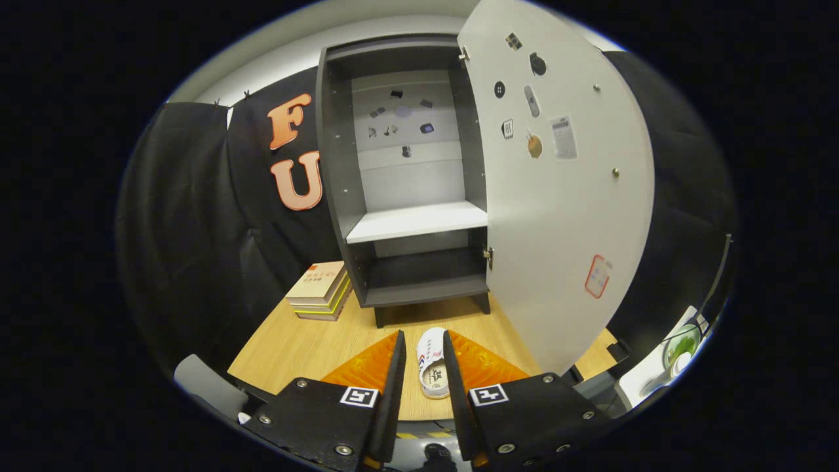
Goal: Open the shoe cabinet door, grab the shoes and put them into the shoe cabinet, then close the shoe cabinet door.
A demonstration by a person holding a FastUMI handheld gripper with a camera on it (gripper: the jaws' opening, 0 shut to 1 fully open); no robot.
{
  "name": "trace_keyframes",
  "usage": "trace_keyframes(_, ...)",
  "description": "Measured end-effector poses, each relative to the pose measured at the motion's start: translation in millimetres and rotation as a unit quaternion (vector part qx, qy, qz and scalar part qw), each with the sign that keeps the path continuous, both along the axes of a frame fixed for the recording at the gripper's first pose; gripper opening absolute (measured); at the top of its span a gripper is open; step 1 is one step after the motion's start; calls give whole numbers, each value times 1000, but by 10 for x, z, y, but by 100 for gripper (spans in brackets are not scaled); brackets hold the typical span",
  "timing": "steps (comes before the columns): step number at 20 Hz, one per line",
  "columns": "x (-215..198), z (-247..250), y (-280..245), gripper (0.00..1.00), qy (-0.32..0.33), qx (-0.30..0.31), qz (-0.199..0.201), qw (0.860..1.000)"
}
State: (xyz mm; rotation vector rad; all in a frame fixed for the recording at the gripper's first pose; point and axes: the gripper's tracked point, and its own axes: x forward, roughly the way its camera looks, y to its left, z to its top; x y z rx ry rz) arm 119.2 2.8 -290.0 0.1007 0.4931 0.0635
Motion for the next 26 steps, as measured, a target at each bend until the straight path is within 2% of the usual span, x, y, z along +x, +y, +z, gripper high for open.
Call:
trace_keyframes(9, 442, -1287, 213, 37, 97, 48, 7, 994)
trace_keyframes(15, 722, -1931, 309, 37, 137, 91, 2, 986)
trace_keyframes(22, 906, -2644, 383, 37, 191, 89, 7, 978)
trace_keyframes(26, 1017, -2877, 414, 37, 206, 86, 5, 975)
